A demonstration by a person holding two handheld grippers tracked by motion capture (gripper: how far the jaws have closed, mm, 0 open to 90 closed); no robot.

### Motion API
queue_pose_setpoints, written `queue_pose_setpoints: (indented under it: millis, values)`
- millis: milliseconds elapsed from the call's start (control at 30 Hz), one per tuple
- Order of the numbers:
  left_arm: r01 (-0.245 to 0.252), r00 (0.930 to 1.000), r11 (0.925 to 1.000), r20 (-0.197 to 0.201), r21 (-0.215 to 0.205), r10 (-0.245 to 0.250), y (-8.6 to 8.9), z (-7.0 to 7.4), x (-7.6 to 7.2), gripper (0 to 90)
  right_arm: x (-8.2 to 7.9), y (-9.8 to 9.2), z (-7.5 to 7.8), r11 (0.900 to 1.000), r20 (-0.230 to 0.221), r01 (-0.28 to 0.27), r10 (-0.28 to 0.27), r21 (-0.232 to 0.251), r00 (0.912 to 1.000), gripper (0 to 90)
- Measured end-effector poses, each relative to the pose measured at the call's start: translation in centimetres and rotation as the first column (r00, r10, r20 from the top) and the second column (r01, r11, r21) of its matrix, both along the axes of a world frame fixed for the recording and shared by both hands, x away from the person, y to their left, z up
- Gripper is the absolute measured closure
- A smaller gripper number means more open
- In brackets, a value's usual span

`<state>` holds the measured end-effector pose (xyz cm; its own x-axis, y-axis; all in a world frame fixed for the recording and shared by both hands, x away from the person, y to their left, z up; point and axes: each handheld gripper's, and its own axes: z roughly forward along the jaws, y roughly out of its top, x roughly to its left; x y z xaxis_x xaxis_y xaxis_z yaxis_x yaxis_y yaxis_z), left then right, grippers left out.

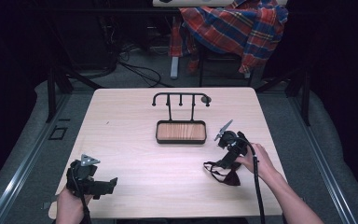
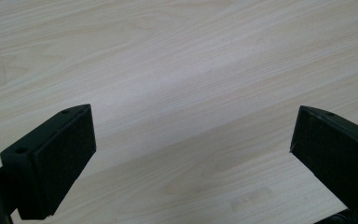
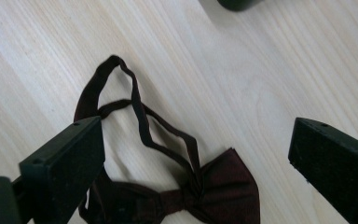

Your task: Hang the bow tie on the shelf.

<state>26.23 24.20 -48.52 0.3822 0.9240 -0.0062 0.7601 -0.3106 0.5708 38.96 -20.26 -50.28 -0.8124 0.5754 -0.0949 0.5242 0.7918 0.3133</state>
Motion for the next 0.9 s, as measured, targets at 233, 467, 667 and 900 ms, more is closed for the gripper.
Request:
queue_pose_setpoints:
  millis: [233, 467, 667, 900]
  values:
    - [-0.004, 1.0000, 1.0000, 0.000, -0.001, 0.004, 0.0, 0.0, 0.0, 0.1, -0.2, 1.0, -0.2, 0.999, -0.018, -0.051, 0.051, 0.001, 0.9985, 17.6]
    - [0.004, 1.0000, 0.9999, 0.001, 0.015, -0.004, -0.2, 0.1, -0.1, 0.1, -0.6, 1.3, -0.3, 0.997, -0.028, -0.080, 0.080, 0.018, 0.9964, 23.5]
    - [0.003, 1.0000, 0.9999, 0.000, 0.016, -0.003, -0.2, 0.0, 0.0, 0.1, -0.6, 1.4, -0.7, 0.997, -0.033, -0.077, 0.078, 0.006, 0.9964, 36.1]
    - [0.003, 1.0000, 0.9999, -0.002, 0.014, -0.003, -0.1, 0.0, 0.0, 0.1, -0.9, 2.1, -1.5, 0.995, -0.060, -0.092, 0.090, -0.036, 0.9941, 50.8]
